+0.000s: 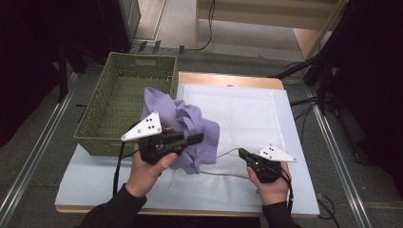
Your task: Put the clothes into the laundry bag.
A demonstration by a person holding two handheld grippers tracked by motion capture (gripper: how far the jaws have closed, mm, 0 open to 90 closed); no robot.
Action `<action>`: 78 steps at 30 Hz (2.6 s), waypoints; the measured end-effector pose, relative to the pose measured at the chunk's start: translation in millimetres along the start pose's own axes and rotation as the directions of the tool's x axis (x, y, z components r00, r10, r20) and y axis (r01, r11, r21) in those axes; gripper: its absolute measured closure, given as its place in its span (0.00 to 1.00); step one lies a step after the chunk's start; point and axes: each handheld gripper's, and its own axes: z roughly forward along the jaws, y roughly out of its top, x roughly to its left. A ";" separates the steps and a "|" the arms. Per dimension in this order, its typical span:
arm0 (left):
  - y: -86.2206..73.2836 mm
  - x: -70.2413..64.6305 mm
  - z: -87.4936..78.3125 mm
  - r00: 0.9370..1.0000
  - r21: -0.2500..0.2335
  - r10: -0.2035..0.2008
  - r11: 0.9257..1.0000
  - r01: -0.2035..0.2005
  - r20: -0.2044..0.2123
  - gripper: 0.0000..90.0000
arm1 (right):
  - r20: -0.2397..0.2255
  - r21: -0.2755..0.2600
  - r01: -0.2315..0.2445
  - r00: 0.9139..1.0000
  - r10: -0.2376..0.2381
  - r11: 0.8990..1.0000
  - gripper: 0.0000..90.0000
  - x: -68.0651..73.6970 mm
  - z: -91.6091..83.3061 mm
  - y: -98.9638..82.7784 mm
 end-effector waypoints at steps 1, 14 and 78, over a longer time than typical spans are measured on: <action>-1.9 -4.4 1.5 1.000 0.003 0.007 1.000 -0.007 0.015 0.94 | 0.000 -0.002 0.003 1.000 -0.003 1.000 1.00 -0.3 -0.1 0.2; -63.7 -23.3 20.3 0.976 0.091 -0.092 0.993 0.075 0.197 0.93 | -0.001 -0.001 0.004 1.000 -0.004 1.000 1.00 -0.9 0.9 1.5; -106.3 -8.3 62.4 0.999 0.383 -0.031 0.923 0.015 0.034 0.87 | 0.001 0.017 -0.014 1.000 0.014 1.000 1.00 -1.7 7.4 3.9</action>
